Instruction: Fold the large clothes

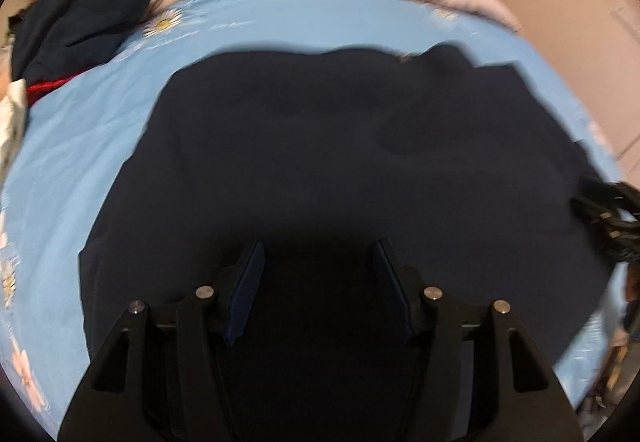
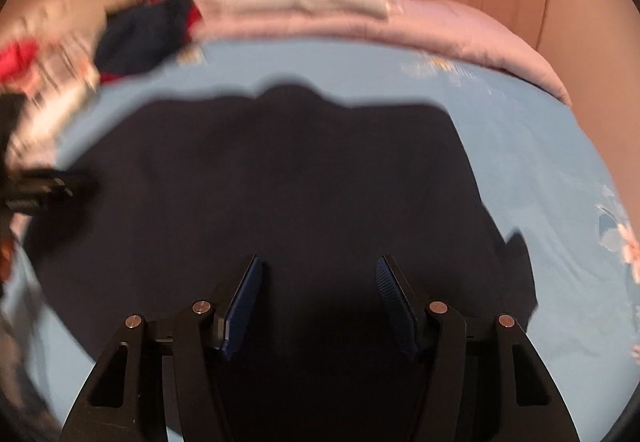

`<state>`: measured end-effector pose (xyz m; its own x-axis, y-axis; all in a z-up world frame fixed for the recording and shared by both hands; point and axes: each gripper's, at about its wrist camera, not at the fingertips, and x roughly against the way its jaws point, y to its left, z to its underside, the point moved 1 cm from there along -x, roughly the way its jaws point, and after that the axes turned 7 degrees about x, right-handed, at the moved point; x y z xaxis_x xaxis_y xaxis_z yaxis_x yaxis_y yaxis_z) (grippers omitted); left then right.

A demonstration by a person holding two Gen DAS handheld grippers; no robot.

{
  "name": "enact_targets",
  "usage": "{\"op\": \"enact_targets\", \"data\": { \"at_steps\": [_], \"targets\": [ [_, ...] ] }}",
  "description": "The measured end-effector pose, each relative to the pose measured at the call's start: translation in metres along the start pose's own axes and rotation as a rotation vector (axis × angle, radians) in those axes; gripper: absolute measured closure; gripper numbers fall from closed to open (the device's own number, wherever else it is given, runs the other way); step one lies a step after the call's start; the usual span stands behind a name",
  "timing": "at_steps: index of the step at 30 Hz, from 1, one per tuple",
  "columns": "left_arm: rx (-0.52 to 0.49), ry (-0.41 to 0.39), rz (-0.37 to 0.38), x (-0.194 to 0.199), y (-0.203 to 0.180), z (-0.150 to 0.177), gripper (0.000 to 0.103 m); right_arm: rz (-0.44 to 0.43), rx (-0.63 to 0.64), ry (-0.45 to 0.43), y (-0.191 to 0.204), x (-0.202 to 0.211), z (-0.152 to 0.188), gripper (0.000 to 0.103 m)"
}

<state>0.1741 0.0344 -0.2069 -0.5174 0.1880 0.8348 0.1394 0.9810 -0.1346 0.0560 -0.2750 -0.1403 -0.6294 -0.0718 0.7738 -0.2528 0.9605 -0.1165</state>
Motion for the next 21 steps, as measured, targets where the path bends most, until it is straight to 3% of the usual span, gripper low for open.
{"op": "enact_targets", "data": {
  "at_steps": [3, 6, 9, 11, 13, 15, 21],
  "targets": [
    [0.102, 0.002, -0.012, -0.002, 0.03, 0.004, 0.045, 0.006, -0.095, 0.03, -0.025, -0.005, 0.018, 0.044],
    [0.207, 0.012, 0.027, 0.007, 0.055, 0.01, 0.048, 0.063, -0.138, 0.031, -0.047, 0.001, 0.032, 0.046],
    [0.273, 0.002, 0.066, 0.028, 0.075, 0.021, 0.047, 0.033, -0.184, 0.029, -0.061, 0.01, 0.042, 0.046],
    [0.328, -0.017, 0.109, 0.051, 0.087, 0.033, 0.041, 0.059, -0.2, 0.033, -0.061, 0.019, 0.041, 0.046],
    [0.374, -0.046, 0.107, 0.071, 0.096, 0.044, 0.015, 0.099, -0.209, 0.029, -0.058, 0.033, 0.042, 0.046],
    [0.417, -0.084, 0.125, 0.09, 0.109, 0.061, 0.006, 0.11, -0.214, -0.008, -0.05, 0.052, 0.045, 0.046],
    [0.654, -0.026, 0.359, 0.085, 0.155, 0.103, 0.006, -0.05, -0.24, -0.104, -0.016, 0.083, 0.061, 0.044]
  ]
}}
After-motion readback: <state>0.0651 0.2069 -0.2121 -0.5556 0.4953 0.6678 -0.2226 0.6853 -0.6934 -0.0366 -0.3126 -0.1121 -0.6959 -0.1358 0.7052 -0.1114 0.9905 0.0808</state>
